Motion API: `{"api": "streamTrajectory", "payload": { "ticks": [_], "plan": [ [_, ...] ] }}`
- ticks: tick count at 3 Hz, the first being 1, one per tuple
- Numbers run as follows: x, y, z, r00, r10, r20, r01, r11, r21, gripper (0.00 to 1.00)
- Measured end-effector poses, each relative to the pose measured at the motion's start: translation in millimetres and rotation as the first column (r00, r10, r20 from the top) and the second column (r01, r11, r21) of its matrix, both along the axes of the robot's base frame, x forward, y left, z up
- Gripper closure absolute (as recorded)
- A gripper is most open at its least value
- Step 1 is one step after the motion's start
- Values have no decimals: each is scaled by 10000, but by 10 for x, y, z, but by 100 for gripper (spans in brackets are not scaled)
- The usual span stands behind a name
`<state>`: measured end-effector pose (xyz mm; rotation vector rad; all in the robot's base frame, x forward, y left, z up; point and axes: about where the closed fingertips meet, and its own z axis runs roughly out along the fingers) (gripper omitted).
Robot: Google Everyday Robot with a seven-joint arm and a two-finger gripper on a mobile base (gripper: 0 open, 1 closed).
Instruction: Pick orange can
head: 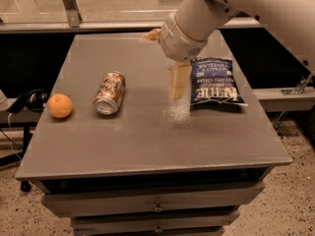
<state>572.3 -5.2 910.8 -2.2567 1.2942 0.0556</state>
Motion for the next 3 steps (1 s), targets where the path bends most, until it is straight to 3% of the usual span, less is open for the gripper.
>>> {"api": "streamTrajectory", "payload": {
  "ticks": [1,2,3],
  "plan": [
    [142,400,5,9912,1174,618,-1197,9922,341,0],
    [176,834,-66,9641,2350,1238,-2409,9699,352,0],
    [184,1145,-241,9359,3164,1545,-3201,9474,-9,0]
  ]
}}
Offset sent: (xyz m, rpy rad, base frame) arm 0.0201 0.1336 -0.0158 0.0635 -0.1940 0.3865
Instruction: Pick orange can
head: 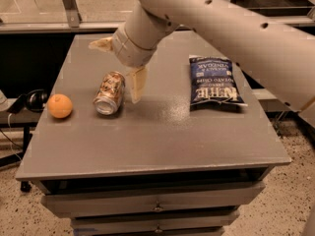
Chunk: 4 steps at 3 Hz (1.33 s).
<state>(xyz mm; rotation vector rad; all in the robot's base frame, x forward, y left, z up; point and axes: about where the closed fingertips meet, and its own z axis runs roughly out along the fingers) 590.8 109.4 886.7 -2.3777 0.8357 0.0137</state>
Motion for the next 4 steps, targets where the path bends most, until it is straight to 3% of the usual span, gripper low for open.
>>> {"api": "streamTrajectory", "payload": {
  "ticks": [1,2,4],
  "plan": [
    [8,166,-233,9985,351,423,-321,9971,-684,0],
    [46,251,-405,9956,502,795,-391,9900,-1352,17],
    [53,255,-362,9952,506,840,-382,9890,-1427,63]
  ]
}}
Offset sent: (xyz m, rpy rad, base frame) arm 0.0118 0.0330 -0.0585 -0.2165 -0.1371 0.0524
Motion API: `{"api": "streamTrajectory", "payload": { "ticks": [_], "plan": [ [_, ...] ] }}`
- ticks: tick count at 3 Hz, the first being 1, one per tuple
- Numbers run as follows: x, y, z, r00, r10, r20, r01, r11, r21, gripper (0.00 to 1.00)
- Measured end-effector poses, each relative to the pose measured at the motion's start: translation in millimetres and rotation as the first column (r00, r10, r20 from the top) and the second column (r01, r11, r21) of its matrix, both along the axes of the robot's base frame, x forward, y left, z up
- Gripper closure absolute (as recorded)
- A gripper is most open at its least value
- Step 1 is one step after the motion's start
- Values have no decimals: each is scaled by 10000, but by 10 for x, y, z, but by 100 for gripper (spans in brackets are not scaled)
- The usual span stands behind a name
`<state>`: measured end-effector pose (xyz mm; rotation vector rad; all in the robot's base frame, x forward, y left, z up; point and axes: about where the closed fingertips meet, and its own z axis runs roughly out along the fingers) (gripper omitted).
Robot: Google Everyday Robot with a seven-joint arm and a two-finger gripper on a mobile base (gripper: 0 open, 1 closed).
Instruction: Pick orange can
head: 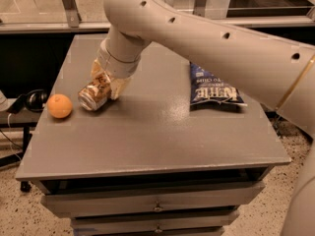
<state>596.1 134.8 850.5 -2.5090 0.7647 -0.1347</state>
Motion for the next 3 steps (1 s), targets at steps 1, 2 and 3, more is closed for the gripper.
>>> {"api": "streamTrajectory", "payload": {
  "ticks": [1,2,3],
  "plan": [
    [75,-108,318,9984,-487,287,490,9987,-119,87],
    [163,-375,737,9880,-1483,422,1483,9889,11,100],
    [311,-837,1154,9440,-3297,-102,3296,9417,672,100]
  ]
}}
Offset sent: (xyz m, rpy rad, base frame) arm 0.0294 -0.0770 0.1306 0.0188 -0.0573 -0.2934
